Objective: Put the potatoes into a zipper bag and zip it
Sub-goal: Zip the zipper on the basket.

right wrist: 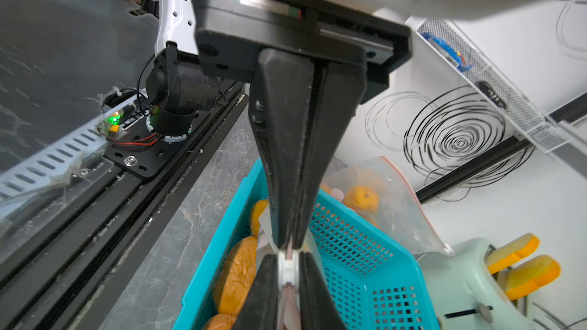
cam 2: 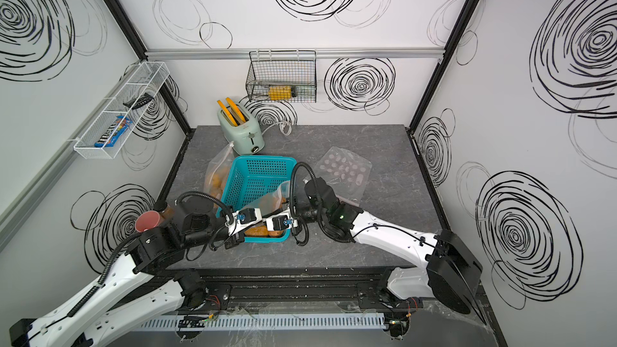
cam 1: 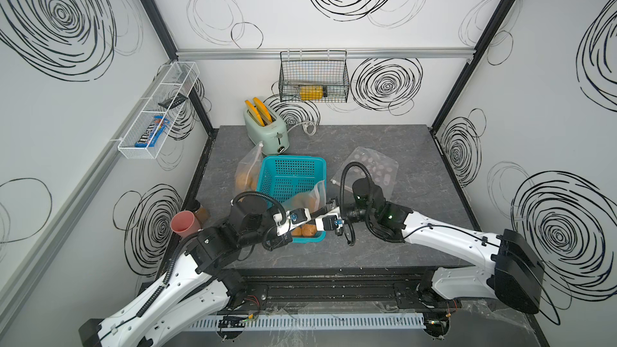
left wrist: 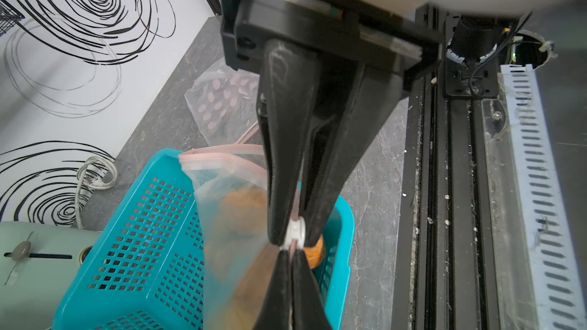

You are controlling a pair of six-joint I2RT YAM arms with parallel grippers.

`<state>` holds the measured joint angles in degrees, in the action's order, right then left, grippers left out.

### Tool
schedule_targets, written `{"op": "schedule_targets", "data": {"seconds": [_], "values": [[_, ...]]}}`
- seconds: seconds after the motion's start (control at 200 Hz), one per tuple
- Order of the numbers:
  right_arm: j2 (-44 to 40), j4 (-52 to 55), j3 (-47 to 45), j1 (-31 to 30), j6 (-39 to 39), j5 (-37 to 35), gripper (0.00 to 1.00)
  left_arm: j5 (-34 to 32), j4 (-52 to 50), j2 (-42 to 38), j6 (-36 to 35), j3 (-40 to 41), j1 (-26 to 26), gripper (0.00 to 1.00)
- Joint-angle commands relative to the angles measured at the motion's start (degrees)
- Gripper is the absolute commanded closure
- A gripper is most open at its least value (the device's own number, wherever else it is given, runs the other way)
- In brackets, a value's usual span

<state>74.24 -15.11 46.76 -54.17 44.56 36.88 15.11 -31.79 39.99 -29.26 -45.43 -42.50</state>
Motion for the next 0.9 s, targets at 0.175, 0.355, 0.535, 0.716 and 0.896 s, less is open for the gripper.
{"op": "schedule_targets", "data": {"seconds": [0.175, 0.355, 0.535, 0.716, 0.896], "values": [[-1.8, 2.4, 3.9, -2.1, 0.9, -0.7, 0.48, -2.3, -7.2, 3.1, -4.5, -9.3, -0.4, 1.00], [-1.6, 5.1, 6.7, -2.9, 1.8, -2.0, 0.51, -3.2, -10.0, 3.0, -5.8, -11.8, -1.1, 1.00], [-1.5, 6.7, 8.0, -4.3, 2.0, -3.0, 0.64, -3.0, -10.0, 3.2, -5.9, -11.4, -1.3, 1.00], [-1.5, 7.9, 7.8, -4.6, 3.0, -5.1, 0.71, -2.9, -9.9, 3.5, -5.6, -11.5, -1.4, 1.00], [-1.1, 7.6, 7.8, -4.7, 3.4, -8.9, 0.72, -2.4, -10.0, 3.3, -5.8, -11.4, -1.5, 1.00]]}}
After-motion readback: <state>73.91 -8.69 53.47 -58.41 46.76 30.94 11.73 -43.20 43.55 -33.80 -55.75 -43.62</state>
